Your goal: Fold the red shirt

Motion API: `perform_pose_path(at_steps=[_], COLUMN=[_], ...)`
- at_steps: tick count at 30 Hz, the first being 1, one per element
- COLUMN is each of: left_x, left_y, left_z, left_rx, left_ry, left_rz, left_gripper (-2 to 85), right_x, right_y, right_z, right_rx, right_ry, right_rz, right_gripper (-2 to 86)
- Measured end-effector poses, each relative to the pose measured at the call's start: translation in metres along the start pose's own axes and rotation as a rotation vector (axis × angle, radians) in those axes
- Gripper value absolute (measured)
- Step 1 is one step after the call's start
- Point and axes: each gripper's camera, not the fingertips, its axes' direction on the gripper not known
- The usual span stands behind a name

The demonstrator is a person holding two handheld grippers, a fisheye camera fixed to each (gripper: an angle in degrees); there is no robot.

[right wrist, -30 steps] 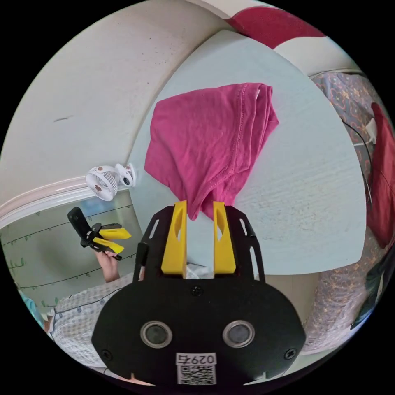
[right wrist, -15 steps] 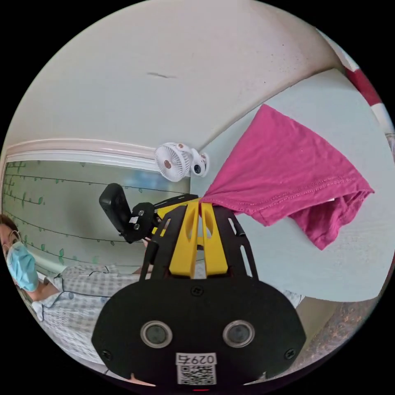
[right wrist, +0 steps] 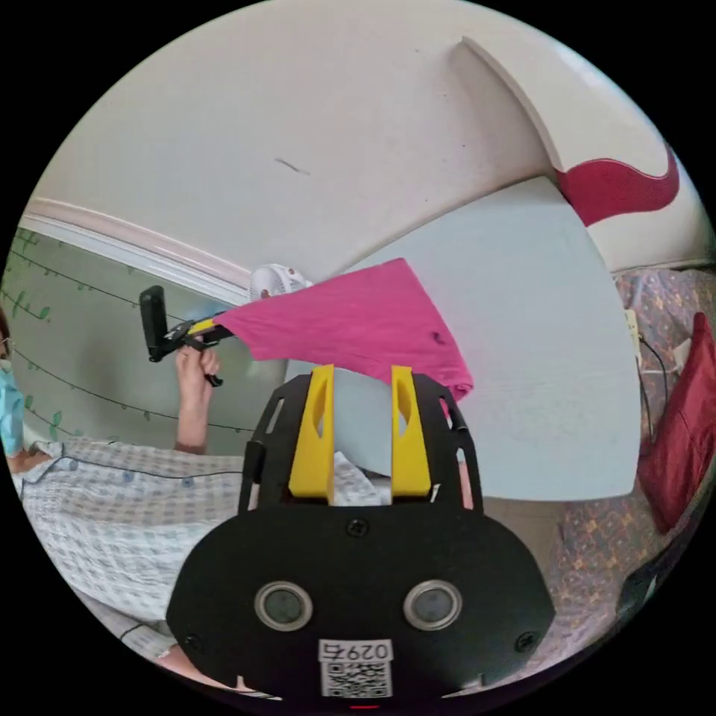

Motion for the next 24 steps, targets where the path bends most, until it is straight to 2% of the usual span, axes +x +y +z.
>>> perform_pose_path(at_steps=[2, 6, 11, 15, 17, 18, 22, 24], left_x=[-0.011, -0.018, -0.023, -0.025, -0.027, -0.028, -0.05, -0.065], left_y=[-0.008, -0.022, -0.044, -0.053, -0.054, -0.054, -0.05, -0.048], left_z=[-0.029, -0.067, -0.114, -0.14, -0.157, -0.161, -0.184, -0.195], left_rx=[0.022, 0.07, 0.082, 0.073, 0.075, 0.075, 0.074, 0.076], left_ry=[0.062, 0.119, 0.106, 0.067, 0.028, 0.014, -0.02, -0.002], left_rz=[-0.004, 0.013, 0.042, 0.067, 0.081, 0.079, 0.037, 0.012], left_gripper=[-0.9, -0.9, -0.9, -0.9, -0.9, -0.9, -0.9, -0.9], right_x=[-0.01, -0.043, -0.105, -0.149, -0.16, -0.16, -0.151, -0.155], right_y=[0.006, 0.003, -0.015, -0.014, -0.016, -0.019, -0.049, -0.059], right_z=[0.021, 0.056, 0.093, 0.091, 0.072, 0.064, -0.008, -0.049], right_rx=[-0.086, -0.118, -0.22, -0.212, -0.119, -0.08, 0.05, 0.143], right_ry=[0.156, 0.281, 0.189, 0.333, 0.424, 0.439, 0.212, 0.166], right_rz=[-0.025, -0.126, -0.311, -0.442, -0.467, -0.434, -0.306, -0.277], right_gripper=[18.9, 21.5, 23.2, 17.4, 6.7, 5.5, 2.2, 1.6])
